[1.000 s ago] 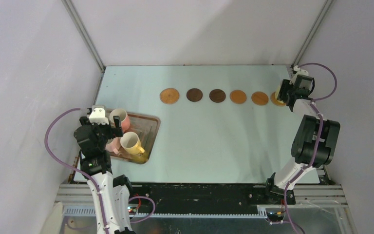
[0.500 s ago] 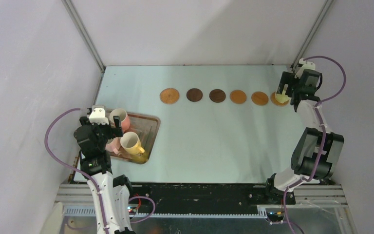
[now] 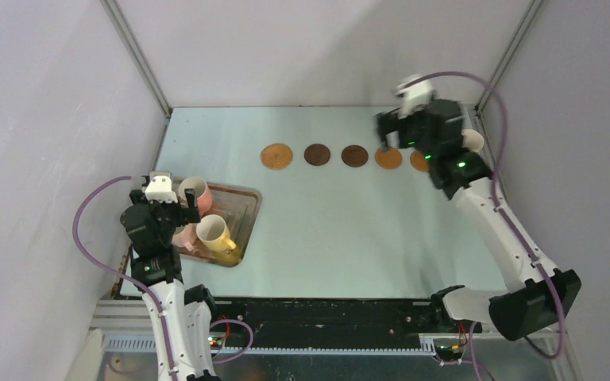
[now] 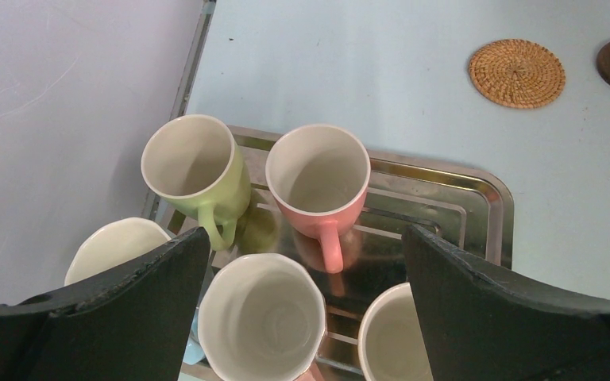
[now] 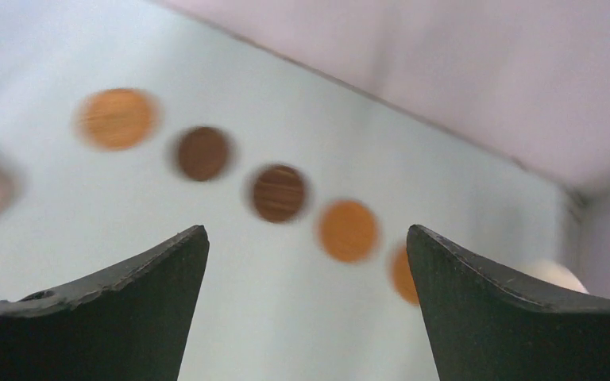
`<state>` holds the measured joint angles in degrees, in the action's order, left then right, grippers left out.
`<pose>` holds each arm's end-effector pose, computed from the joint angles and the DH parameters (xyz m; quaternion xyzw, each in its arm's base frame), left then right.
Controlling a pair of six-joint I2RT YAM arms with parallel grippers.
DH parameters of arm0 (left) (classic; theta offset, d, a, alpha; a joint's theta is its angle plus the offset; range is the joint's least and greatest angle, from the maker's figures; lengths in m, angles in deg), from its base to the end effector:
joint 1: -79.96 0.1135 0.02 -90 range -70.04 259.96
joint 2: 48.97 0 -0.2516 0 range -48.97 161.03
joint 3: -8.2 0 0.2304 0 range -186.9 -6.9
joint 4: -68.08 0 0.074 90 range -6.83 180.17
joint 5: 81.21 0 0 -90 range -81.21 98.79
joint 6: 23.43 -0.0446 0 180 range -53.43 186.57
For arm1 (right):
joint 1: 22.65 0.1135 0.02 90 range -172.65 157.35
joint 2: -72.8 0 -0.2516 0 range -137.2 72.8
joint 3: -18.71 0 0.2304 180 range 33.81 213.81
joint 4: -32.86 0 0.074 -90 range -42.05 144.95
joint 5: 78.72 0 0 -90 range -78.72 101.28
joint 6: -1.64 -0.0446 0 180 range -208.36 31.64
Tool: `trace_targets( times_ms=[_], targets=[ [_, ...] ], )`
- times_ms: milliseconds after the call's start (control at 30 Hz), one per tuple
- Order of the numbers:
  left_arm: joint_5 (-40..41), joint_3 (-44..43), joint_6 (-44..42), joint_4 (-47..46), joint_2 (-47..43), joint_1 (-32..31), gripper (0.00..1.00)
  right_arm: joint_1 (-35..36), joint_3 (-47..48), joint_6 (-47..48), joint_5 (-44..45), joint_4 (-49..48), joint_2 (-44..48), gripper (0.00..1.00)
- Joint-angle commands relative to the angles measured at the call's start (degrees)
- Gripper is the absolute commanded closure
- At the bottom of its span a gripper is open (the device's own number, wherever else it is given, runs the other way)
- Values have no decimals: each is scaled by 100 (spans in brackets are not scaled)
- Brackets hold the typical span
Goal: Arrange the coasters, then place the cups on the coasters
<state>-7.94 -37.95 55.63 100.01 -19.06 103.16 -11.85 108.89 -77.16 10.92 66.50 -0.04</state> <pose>0.1296 0.0416 0.2718 0.0032 0.7934 0.0646 0.6053 0.2745 0.0527 0.3893 -0.1545 0.7851 0.0004 0.5997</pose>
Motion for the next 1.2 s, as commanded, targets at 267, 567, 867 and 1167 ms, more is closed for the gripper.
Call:
trace_targets(
  times_ms=[267, 567, 867, 1167],
  targets=[
    [-65, 49, -1, -282, -89, 57, 2, 3971, 2377, 333, -878, 996, -2432, 2],
    [33, 29, -18, -307, 24, 57, 2, 4545, 3995, -1195, -1951, 1835, -4539, 6],
    [121, 47, -31, -309, -47, 48, 1, 5163, 4333, -1690, -2025, 2103, -5203, 1],
    [166, 53, 12, -334, -50, 53, 2, 5456, 4942, -2073, -1632, 2180, -5962, 0]
  ],
)
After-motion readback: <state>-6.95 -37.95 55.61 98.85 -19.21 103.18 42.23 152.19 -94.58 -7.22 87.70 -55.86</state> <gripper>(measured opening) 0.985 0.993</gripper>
